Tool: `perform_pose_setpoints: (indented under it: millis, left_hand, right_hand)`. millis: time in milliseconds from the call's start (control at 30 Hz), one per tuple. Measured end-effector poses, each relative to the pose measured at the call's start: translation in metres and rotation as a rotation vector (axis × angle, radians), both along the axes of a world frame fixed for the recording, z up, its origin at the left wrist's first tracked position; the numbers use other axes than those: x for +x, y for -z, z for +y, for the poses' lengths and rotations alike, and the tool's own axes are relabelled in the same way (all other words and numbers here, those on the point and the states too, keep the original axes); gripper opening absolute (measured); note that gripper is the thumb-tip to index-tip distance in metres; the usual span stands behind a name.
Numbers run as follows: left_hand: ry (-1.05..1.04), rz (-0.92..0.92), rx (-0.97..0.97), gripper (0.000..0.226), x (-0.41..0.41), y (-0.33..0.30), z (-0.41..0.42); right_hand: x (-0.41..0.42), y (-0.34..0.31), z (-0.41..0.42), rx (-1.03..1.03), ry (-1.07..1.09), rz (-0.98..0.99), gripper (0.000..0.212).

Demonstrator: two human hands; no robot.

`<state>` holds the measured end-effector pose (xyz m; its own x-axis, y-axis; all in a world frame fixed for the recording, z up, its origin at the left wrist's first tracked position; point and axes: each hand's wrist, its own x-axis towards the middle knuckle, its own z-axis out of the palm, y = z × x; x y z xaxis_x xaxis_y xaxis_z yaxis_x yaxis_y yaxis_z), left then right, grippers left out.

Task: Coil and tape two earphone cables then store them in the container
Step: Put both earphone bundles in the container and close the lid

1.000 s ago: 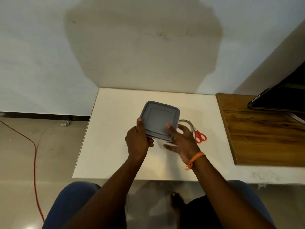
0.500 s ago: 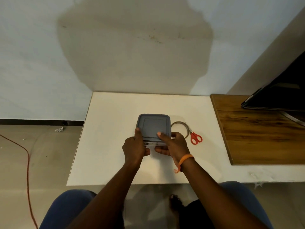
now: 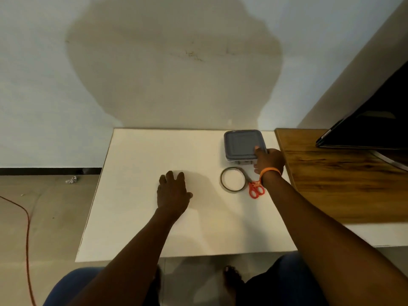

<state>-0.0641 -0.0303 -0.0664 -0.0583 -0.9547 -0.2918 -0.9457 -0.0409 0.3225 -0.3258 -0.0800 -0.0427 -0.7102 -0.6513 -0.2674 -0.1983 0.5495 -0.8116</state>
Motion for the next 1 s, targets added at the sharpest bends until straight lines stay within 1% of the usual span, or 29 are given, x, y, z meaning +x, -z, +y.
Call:
perform_pose_setpoints:
  millis: [67,133,233,333,400,467,600,700,800,900,1000]
  left_hand:
    - [-0.002,-0.043,-0.003,0.065,-0.003,0.000,-0.001]
    - [-0.017,-0.026,0.015,0.065,-0.005,-0.001,-0.003]
    - [-0.020,0.008,0.039,0.065,-0.002,-0.003,-0.006]
    - [-0.036,0.097,0.055,0.059,0.003,-0.004,-0.004]
    - [-0.056,0.152,0.051,0.056,0.007,-0.011,0.001]
    - [-0.063,0.158,0.011,0.055,0.010,-0.025,0.008]
    - [0.034,0.110,-0.166,0.062,0.008,-0.071,0.020]
    - [0.090,0.084,-0.298,0.066,0.008,-0.114,0.033]
    - [0.103,0.028,-0.427,0.070,0.012,-0.145,0.049]
    - [0.089,-0.038,-0.478,0.073,0.019,-0.161,0.065]
    - [0.085,-0.085,-0.467,0.074,0.033,-0.158,0.075]
  right_hand:
    - [-0.002,0.003,0.001,0.032,0.021,0.071,0.041]
    - [-0.004,0.008,-0.001,0.045,0.003,0.094,0.042]
    - [-0.004,0.010,-0.006,0.059,-0.006,0.050,0.043]
    - [-0.005,0.000,-0.008,0.092,0.043,-0.026,0.054]
    - [0.000,-0.016,-0.002,0.131,0.058,-0.017,0.059]
    - [0.007,-0.032,0.010,0.134,0.074,0.034,0.063]
    - [0.030,-0.064,0.042,0.006,-0.044,0.060,0.050]
    - [0.051,-0.094,0.068,-0.076,-0.186,0.141,0.037]
    - [0.073,-0.120,0.093,-0.115,-0.268,0.244,0.042]
    - [0.088,-0.134,0.117,-0.169,-0.346,0.374,0.042]
    - [0.095,-0.134,0.127,-0.181,-0.412,0.514,0.042]
